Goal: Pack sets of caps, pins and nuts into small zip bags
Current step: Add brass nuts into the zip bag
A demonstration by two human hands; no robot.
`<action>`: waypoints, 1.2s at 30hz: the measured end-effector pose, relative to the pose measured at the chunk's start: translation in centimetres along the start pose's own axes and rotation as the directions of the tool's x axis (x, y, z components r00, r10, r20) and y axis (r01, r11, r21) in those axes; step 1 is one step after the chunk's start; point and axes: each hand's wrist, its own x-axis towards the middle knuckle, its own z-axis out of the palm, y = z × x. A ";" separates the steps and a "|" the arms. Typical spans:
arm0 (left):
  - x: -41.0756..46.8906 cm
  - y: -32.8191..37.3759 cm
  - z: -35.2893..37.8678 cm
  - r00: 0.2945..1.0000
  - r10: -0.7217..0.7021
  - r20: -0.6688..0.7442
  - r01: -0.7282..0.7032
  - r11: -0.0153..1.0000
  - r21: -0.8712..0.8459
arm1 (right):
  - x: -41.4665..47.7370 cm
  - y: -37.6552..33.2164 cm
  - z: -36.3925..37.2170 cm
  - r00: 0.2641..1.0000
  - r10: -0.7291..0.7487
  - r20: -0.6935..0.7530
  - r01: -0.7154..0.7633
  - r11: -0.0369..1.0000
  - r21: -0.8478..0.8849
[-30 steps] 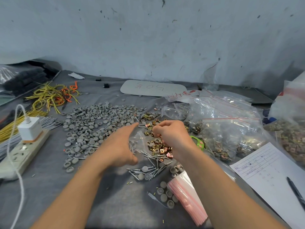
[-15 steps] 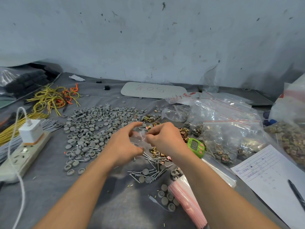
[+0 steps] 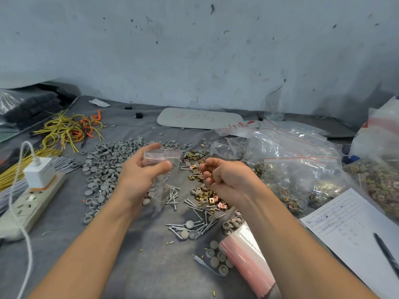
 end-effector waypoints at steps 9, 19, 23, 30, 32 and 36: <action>-1.3 -0.2 1.4 0.986 0.158 0.062 -0.169 0.904 0.394 | -0.3 -0.2 0.1 0.984 -0.156 0.086 0.146 0.984 0.106; -1.8 0.1 3.4 0.978 0.098 0.184 -0.178 0.853 0.491 | -0.7 0.5 0.7 0.813 -0.570 0.118 0.386 0.377 -0.842; -1.8 0.1 3.3 0.970 0.115 0.212 -0.204 0.861 0.465 | -0.5 0.8 0.7 0.843 -0.486 0.231 0.430 0.350 -0.832; -1.3 0.4 2.1 0.996 0.062 0.056 -0.069 0.990 0.120 | -0.2 0.1 -0.3 0.808 -0.586 0.064 0.397 0.460 -0.794; -1.3 0.5 1.9 0.998 0.030 0.048 -0.033 0.997 0.069 | 0.1 0.3 -0.5 0.833 -0.551 0.048 0.363 0.478 -0.800; -1.4 0.7 2.0 0.999 0.032 0.006 -0.032 0.998 0.051 | 0.5 0.6 -0.7 0.826 -0.564 -0.004 0.329 0.488 -0.808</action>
